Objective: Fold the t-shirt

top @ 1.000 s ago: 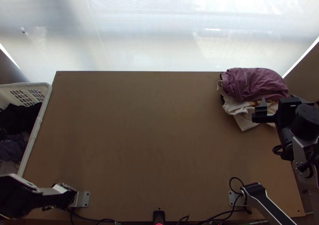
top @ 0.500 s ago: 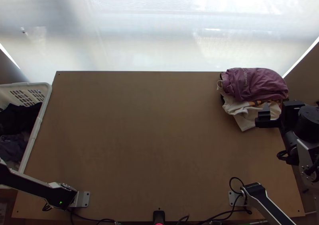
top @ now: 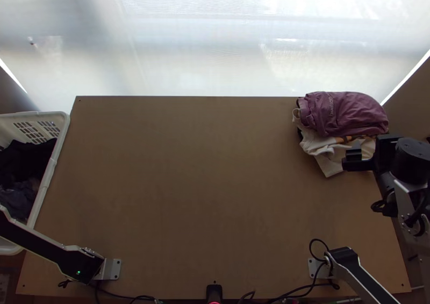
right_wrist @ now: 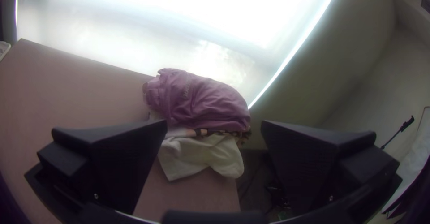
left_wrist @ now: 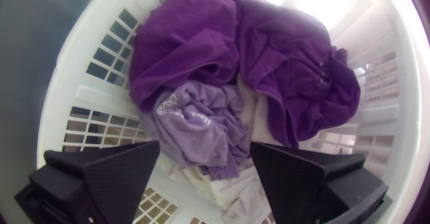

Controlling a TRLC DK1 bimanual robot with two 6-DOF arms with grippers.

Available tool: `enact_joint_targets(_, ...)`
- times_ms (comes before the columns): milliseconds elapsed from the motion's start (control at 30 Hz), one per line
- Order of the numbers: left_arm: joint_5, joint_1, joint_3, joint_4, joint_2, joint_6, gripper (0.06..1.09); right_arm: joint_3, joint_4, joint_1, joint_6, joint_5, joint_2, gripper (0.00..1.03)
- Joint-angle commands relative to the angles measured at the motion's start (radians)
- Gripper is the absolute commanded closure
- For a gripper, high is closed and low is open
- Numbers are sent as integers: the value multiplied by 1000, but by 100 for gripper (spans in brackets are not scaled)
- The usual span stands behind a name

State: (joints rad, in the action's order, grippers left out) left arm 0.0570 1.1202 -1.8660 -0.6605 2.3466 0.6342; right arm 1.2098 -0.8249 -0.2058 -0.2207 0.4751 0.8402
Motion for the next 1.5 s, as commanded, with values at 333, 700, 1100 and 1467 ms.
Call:
enact_joint_targets(333, -103, 12, -53, 139, 146, 16, 16, -1, 10, 9, 0, 2, 46, 5)
enact_joint_targets(700, -82, 13, -55, 205, 164, -7, 54, 2, 10, 19, -3, 3, 60, 5)
enact_joint_targets(1100, -66, 23, -48, 185, 197, 9, 105, 4, 10, 22, -3, 2, 76, 5)
enact_joint_targets(1467, 231, 38, -5, -289, -144, 18, 105, 2, 10, 34, 4, 0, 74, 5)
